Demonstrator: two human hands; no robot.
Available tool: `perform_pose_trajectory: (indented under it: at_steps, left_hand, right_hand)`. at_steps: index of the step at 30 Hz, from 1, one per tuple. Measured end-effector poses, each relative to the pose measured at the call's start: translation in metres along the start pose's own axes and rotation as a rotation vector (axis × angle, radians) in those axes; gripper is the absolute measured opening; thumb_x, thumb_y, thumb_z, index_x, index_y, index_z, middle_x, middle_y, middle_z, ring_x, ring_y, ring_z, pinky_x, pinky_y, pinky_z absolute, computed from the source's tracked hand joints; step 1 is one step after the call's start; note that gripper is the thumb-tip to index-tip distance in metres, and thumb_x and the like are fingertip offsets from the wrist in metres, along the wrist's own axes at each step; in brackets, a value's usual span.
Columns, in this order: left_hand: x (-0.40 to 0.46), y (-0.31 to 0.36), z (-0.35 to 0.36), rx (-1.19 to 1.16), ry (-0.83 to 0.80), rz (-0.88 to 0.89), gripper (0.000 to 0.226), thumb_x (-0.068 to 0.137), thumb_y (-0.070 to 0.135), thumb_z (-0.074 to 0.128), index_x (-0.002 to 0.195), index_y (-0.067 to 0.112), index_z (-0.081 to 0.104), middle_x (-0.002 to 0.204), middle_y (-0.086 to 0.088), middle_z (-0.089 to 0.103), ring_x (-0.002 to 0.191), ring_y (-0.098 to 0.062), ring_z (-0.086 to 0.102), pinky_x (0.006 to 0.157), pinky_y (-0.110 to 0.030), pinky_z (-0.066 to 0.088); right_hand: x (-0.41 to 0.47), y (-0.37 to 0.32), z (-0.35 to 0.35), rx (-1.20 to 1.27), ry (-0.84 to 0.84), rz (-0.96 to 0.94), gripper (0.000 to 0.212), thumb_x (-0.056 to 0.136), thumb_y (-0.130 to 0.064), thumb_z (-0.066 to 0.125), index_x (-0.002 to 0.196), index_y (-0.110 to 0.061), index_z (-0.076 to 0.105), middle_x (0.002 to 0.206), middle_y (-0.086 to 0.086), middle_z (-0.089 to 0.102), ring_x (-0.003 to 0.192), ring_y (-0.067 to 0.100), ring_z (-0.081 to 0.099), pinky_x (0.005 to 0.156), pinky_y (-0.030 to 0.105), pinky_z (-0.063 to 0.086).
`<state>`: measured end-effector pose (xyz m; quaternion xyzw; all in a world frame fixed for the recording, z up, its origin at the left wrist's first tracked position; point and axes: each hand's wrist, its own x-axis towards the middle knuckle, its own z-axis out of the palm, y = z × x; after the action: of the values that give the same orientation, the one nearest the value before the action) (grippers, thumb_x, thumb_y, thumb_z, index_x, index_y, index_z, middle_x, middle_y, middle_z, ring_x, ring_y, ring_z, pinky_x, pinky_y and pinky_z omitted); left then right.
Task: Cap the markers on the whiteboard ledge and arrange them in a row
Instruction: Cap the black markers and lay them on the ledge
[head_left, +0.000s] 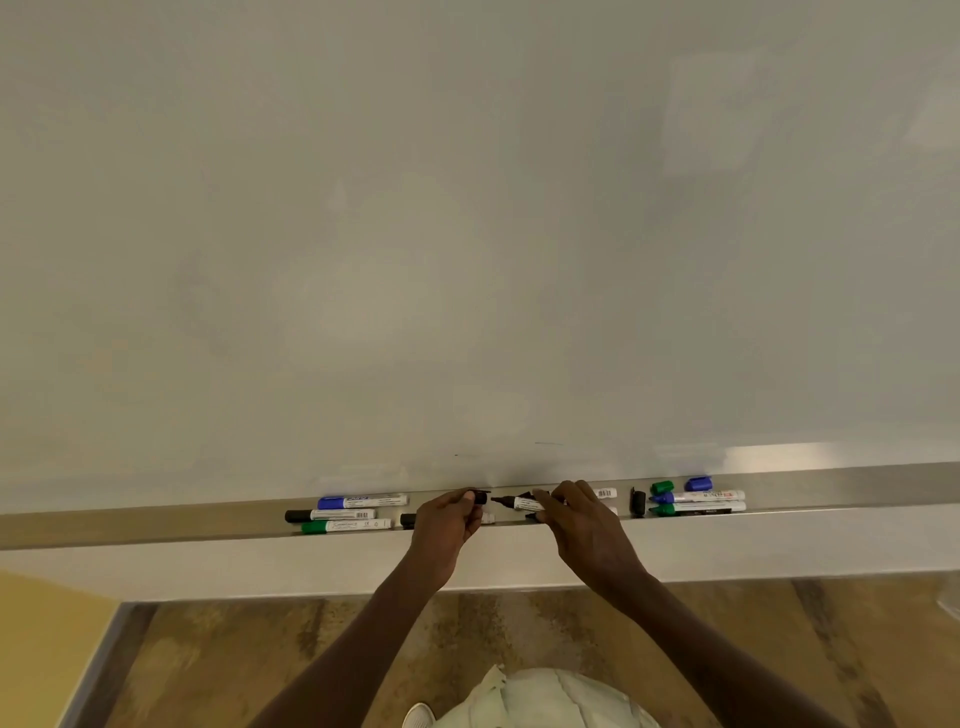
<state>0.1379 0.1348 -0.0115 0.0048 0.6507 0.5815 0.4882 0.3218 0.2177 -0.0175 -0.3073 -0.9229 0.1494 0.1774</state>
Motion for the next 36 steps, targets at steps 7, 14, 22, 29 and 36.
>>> perform_pose_trajectory:
  at_steps: [7,14,22,29,36]
  left_hand:
    - [-0.002,0.002,-0.001,0.033,-0.024,0.026,0.017,0.091,0.004,0.058,0.102,-0.001,0.069,0.09,-0.018,0.069,0.073,-0.019,0.062,0.073,-0.028,0.056]
    - [-0.006,0.004,0.001,0.044,-0.013,0.03,0.017,0.089,0.005,0.061,0.102,-0.003,0.069,0.089,-0.019,0.068,0.074,-0.021,0.063,0.076,-0.029,0.056]
    - [-0.014,0.007,0.011,0.07,0.047,0.155,0.015,0.088,0.013,0.065,0.093,0.001,0.074,0.084,-0.015,0.074,0.074,-0.023,0.067,0.073,-0.032,0.059]
    - [-0.018,0.029,0.008,0.169,0.02,0.251,0.018,0.089,0.013,0.064,0.097,0.0,0.074,0.091,-0.019,0.074,0.078,-0.025,0.069,0.079,-0.035,0.059]
    - [-0.015,0.031,-0.004,0.153,0.067,0.213,0.014,0.09,0.009,0.062,0.095,0.002,0.072,0.087,-0.016,0.072,0.071,-0.021,0.066,0.07,-0.027,0.059]
  right_hand:
    - [0.004,-0.009,-0.003,-0.027,-0.02,-0.033,0.031,0.085,-0.013,0.068,0.115,-0.012,0.062,0.092,0.007,0.063,0.079,0.019,0.056,0.049,0.028,0.051]
    - [0.005,-0.017,-0.002,-0.016,-0.008,-0.12,0.028,0.09,-0.019,0.063,0.116,-0.012,0.059,0.095,0.007,0.061,0.076,0.019,0.058,0.051,0.031,0.053]
    - [0.009,-0.031,0.003,0.053,0.045,-0.162,0.018,0.093,-0.016,0.058,0.108,-0.007,0.062,0.08,0.009,0.064,0.06,0.023,0.057,0.045,0.031,0.047]
    - [0.021,-0.06,-0.003,0.711,0.08,0.35,0.043,0.093,-0.028,0.059,0.058,-0.004,0.054,0.048,0.001,0.037,0.045,0.008,0.026,0.047,0.026,0.022]
    - [0.042,-0.055,-0.01,0.999,-0.192,0.591,0.029,0.088,-0.025,0.065,0.072,-0.001,0.072,0.056,0.007,0.058,0.038,0.012,0.036,0.038,0.02,0.028]
